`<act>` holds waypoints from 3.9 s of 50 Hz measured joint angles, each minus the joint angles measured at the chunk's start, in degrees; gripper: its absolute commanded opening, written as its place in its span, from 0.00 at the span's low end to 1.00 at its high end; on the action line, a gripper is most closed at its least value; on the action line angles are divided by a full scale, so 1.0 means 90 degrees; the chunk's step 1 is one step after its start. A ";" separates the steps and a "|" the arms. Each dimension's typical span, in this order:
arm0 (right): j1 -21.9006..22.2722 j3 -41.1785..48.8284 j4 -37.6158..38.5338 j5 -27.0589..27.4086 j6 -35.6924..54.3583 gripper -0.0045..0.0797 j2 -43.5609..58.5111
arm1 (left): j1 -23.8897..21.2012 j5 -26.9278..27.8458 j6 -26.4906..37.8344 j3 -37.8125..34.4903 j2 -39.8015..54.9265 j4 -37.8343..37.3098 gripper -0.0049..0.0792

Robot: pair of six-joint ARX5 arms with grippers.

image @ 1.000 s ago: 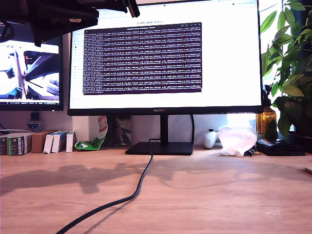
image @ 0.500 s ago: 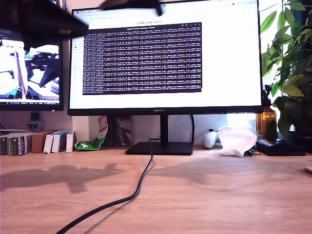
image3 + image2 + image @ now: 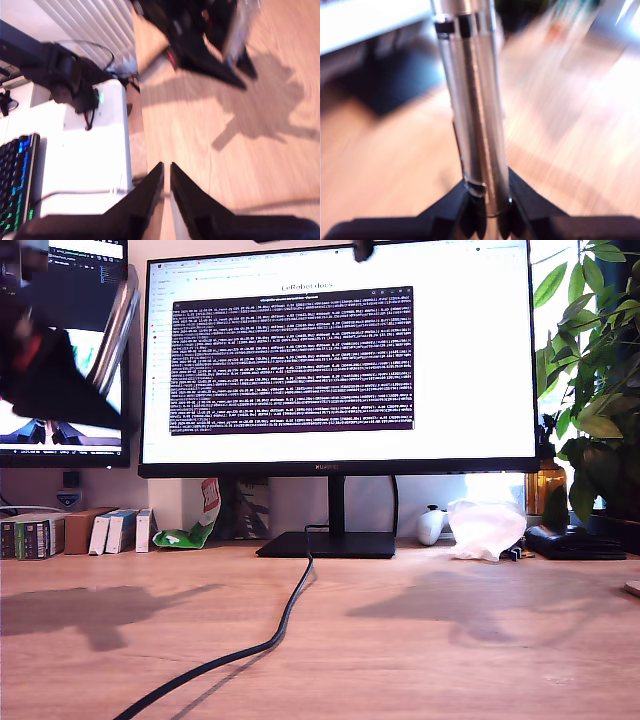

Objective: Pick the metallic laser pointer with your right arm, pass it to your left arm, then place it down to the left side of the table

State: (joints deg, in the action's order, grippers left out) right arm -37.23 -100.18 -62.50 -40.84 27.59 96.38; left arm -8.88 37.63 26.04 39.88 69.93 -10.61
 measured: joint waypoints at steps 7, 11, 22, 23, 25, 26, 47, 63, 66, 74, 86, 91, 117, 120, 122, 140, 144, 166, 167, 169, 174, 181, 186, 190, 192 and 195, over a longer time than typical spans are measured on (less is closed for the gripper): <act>-0.0029 0.0000 0.0845 0.1185 -0.0522 0.04 0.0000 | 0.0002 -0.0367 0.0316 0.0002 0.0000 -0.0158 0.03; 0.0066 0.0000 0.1596 0.2033 -0.1042 0.04 0.0000 | 0.0002 -0.0593 0.0593 0.0002 0.0000 -0.0155 0.03; 0.0658 0.0000 0.3140 0.3806 -0.1569 0.04 -0.0143 | 0.0005 -0.1090 0.0942 0.0032 0.0000 -0.0204 0.03; 0.0726 0.0000 0.3140 0.3881 -0.1569 0.04 -0.0175 | 0.0005 -0.1112 0.0964 0.0034 0.0000 -0.0204 0.03; 0.0869 0.0000 0.3138 0.3939 -0.1564 0.04 -0.0250 | 0.0005 -0.1161 0.0967 0.0046 0.0000 -0.0209 0.03; 0.0935 0.0000 0.3135 0.3956 -0.1564 0.04 -0.0282 | 0.0005 -0.1180 0.0969 0.0049 0.0000 -0.0204 0.03; 0.1957 0.1379 0.3609 0.4333 -0.1411 0.04 -0.2135 | 0.0005 -0.1989 0.1467 0.0058 0.0000 -0.0692 0.03; 0.2059 0.3723 0.4527 0.4818 -0.1413 0.04 -0.4048 | 0.0005 -0.2662 0.1814 0.0058 0.0000 -0.1491 0.03; 0.2091 0.4061 0.4563 0.4826 -0.1413 0.04 -0.4483 | 0.0005 -0.2759 0.1899 0.0058 0.0000 -0.1639 0.03; 0.2132 0.4755 0.4578 0.4828 -0.1566 0.04 -0.5510 | 0.0005 -0.3092 0.2135 0.0095 0.0153 -0.2193 0.03; 0.2135 0.5365 0.4415 0.4575 -0.1586 0.04 -0.6305 | 0.0005 -0.3538 0.2302 0.0129 0.1086 -0.2788 0.03; 0.2135 0.5372 0.4374 0.4512 -0.1586 0.04 -0.6438 | 0.0005 -0.3650 0.2331 0.0420 0.1428 -0.3283 0.03; 0.2135 0.5372 0.4158 0.4218 -0.1591 0.04 -0.6982 | 0.0005 -0.4027 0.2382 0.2790 0.3334 -0.5923 0.03; 0.2135 0.5372 0.4155 0.4216 -0.1591 0.04 -0.7016 | 0.0005 -0.4029 0.2339 0.2798 0.3419 -0.6091 0.03; 0.2135 0.5372 0.4153 0.4187 -0.1591 0.04 -0.7028 | 0.0005 -0.4034 0.2329 0.2800 0.3456 -0.6188 0.03; 0.2135 0.5372 0.4124 0.3871 -0.1591 0.04 -0.7045 | 0.0046 -0.4231 0.2125 0.2878 0.3665 -0.6443 0.04; 0.2135 0.5372 0.4124 0.3772 -0.1591 0.04 -0.7045 | 0.0046 -0.4267 0.2123 0.2878 0.3665 -0.6377 0.12; 0.2135 0.5372 0.4124 0.3738 -0.1591 0.04 -0.7043 | 0.0046 -0.4354 0.1957 0.2878 0.3665 -0.6178 0.33; 0.2135 0.5372 0.4121 0.3738 -0.1591 0.04 -0.7043 | 0.0046 -0.4354 0.1957 0.2878 0.3665 -0.6181 0.32; 0.2135 0.5372 0.4099 0.3738 -0.1596 0.04 -0.7043 | 0.0046 -0.4354 0.1906 0.2878 0.3665 -0.6178 0.32; 0.2135 0.5372 0.3942 0.3738 -0.1690 0.04 -0.7045 | 0.0046 -0.4231 0.1615 0.2905 0.3665 -0.6210 0.32; 0.2135 0.5372 0.3660 0.3735 -0.1734 0.04 -0.7045 | 0.0024 -0.4046 0.1302 0.3230 0.3619 -0.6302 0.31; 0.2135 0.5372 0.3538 0.3733 -0.1790 0.04 -0.7043 | 0.0000 -0.4010 0.1001 0.3689 0.3429 -0.6513 0.21; 0.2135 0.5372 0.3490 0.3718 -0.1957 0.04 -0.7043 | -0.0005 -0.3820 0.0811 0.4082 0.3143 -0.6749 0.02; 0.2135 0.5372 0.3468 0.3682 -0.2084 0.04 -0.7043 | -0.0005 -0.3711 0.0806 0.4250 0.3007 -0.6863 0.04; 0.2135 0.5372 0.3451 0.3592 -0.2140 0.04 -0.7043 | -0.0007 -0.3543 0.0799 0.4488 0.2744 -0.6994 0.04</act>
State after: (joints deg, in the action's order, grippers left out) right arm -18.02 -51.83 -31.44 -8.51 8.34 32.99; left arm -8.95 5.74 33.23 80.27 94.63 -73.56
